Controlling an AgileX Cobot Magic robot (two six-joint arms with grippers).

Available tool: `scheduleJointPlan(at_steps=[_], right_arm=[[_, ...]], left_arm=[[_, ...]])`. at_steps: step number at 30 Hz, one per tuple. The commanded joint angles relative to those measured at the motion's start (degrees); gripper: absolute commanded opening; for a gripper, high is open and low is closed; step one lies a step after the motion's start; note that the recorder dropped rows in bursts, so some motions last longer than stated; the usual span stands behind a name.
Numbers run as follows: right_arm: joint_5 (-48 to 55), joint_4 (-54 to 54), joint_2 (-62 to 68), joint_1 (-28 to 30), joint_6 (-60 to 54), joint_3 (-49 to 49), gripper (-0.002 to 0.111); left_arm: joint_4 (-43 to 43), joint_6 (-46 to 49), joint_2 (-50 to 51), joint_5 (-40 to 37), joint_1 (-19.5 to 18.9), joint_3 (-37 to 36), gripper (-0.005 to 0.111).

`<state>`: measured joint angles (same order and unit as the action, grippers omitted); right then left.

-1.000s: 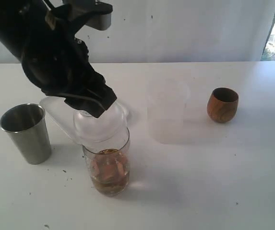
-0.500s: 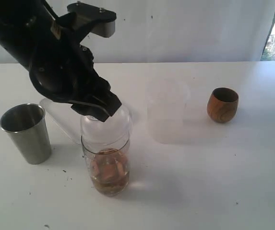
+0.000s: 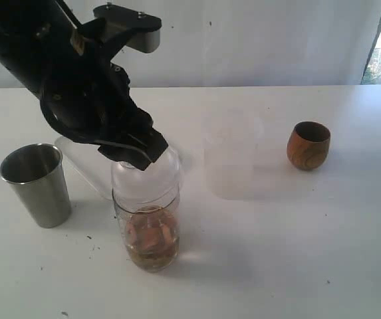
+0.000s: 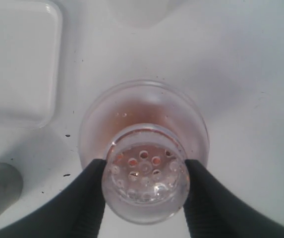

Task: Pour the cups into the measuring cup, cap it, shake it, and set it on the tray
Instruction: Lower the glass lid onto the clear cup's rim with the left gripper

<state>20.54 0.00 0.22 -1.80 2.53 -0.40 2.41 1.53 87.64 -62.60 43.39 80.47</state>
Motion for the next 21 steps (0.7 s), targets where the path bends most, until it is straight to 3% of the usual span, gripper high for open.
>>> scheduleJointPlan(at_steps=[1, 5, 13, 21], right_arm=[[-0.5, 0.0, -0.2, 0.2, 0.3, 0.4, 0.000], [-0.5, 0.0, -0.2, 0.2, 0.3, 0.4, 0.000], [-0.5, 0.0, -0.2, 0.2, 0.3, 0.4, 0.000], [-0.5, 0.0, -0.2, 0.2, 0.3, 0.4, 0.000]], left_arm=[[-0.2, -0.2, -0.2, -0.6, 0.3, -0.1, 0.000], [-0.2, -0.7, -0.2, 0.0, 0.3, -0.1, 0.008], [-0.2, -0.7, -0.2, 0.1, 0.3, -0.1, 0.048], [-0.2, -0.7, -0.2, 0.6, 0.3, -0.1, 0.057]])
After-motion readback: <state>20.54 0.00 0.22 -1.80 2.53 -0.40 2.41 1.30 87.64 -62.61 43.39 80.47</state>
